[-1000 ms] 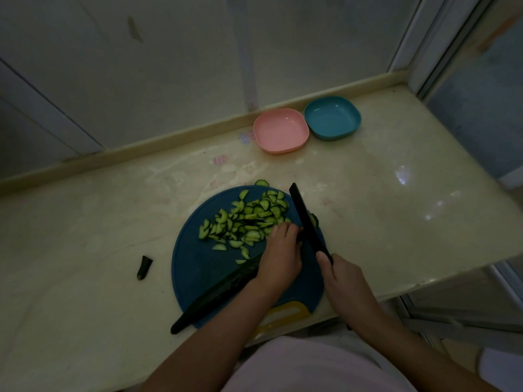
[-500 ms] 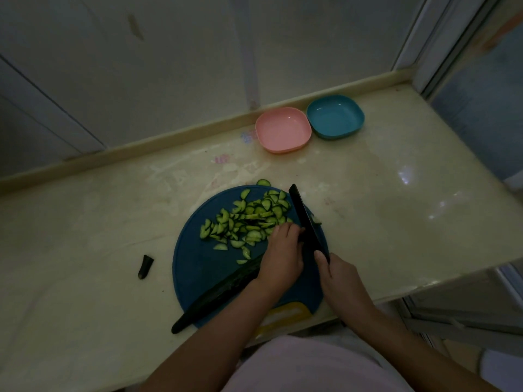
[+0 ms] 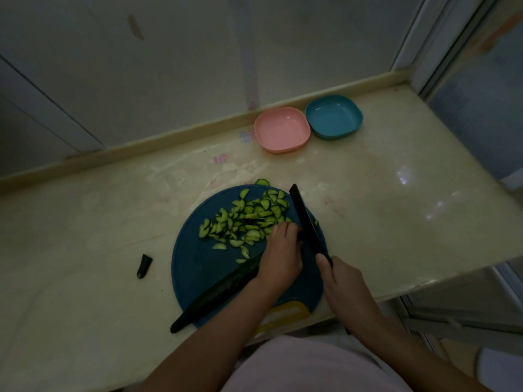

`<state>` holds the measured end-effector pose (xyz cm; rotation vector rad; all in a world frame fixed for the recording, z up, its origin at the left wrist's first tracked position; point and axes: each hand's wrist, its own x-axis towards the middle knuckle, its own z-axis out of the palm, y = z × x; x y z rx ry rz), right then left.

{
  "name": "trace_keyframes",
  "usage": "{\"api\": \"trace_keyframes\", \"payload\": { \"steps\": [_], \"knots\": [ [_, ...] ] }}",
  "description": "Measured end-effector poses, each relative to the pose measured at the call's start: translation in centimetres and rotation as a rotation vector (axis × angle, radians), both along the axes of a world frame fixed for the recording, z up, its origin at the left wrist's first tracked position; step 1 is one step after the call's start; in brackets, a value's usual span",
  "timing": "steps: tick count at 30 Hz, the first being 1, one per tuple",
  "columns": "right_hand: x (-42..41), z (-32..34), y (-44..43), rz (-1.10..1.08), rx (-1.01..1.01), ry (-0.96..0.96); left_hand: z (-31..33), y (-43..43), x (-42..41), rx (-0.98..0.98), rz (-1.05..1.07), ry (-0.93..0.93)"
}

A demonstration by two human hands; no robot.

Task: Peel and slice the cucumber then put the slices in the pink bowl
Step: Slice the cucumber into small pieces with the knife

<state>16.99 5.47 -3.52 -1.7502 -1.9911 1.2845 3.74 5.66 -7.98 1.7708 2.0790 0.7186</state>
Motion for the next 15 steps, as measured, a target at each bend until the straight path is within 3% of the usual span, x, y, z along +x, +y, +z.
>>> {"api": "trace_keyframes", "payload": {
  "steps": [15],
  "knots": [
    [-1.0, -1.6, 0.2, -0.001, 0.002, -0.033, -0.3, 0.0, -0.2, -0.014, -0.011, -0.005]
  ]
}}
